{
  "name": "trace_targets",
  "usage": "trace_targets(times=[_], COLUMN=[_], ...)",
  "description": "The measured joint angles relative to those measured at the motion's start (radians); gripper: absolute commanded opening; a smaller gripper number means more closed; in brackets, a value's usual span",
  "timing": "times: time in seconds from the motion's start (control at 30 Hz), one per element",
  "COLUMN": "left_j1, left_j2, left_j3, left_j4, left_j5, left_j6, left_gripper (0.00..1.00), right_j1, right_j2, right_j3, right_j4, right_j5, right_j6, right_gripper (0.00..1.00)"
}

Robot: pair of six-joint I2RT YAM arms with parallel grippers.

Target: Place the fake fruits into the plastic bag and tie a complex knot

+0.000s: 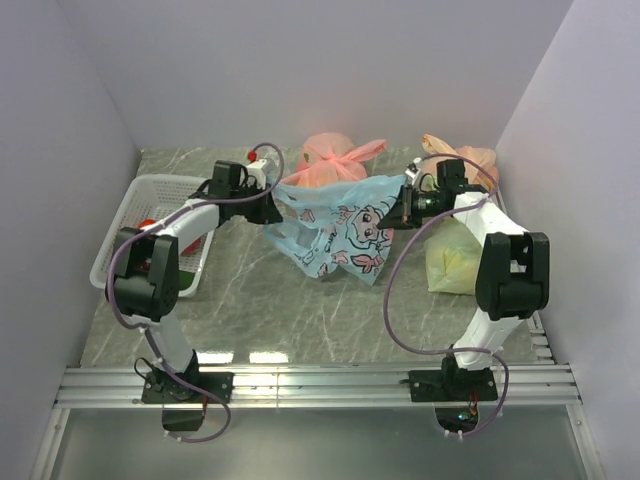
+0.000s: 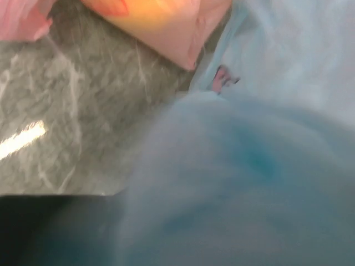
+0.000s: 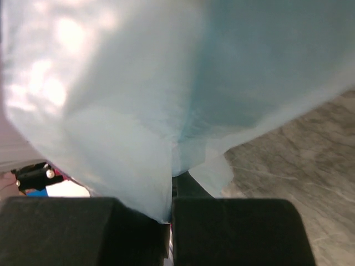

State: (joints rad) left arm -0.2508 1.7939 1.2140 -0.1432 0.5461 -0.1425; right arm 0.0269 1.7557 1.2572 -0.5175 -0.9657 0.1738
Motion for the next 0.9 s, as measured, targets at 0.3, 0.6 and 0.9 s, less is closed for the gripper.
trace_targets(times=[0.3,0.6,0.9], left_j1=[0.226,0.129,0.033], left_j2=[-0.249,-0.53,-0.591], left_j3=[-0.054,-0.249,-0.267], left_j4=[-0.318,-0.541,-0.562], left_j5=[0.101,0.09,0.057], left_j6=[0.158,0.453,0.475], left_gripper=[0.0,0.0,0.99], right_j1=[-0.115,-0.103,0.034], right_j2=[0.0,0.009,0.076], right_j3=[0.001,0.013,0.168], right_j4=[-0.032,-0.089,-0.246], right_j5=[0.091,0.154,0.162], right_j6=[-0.036,-0.113,-0.321], right_gripper=[0.0,0.0,0.0])
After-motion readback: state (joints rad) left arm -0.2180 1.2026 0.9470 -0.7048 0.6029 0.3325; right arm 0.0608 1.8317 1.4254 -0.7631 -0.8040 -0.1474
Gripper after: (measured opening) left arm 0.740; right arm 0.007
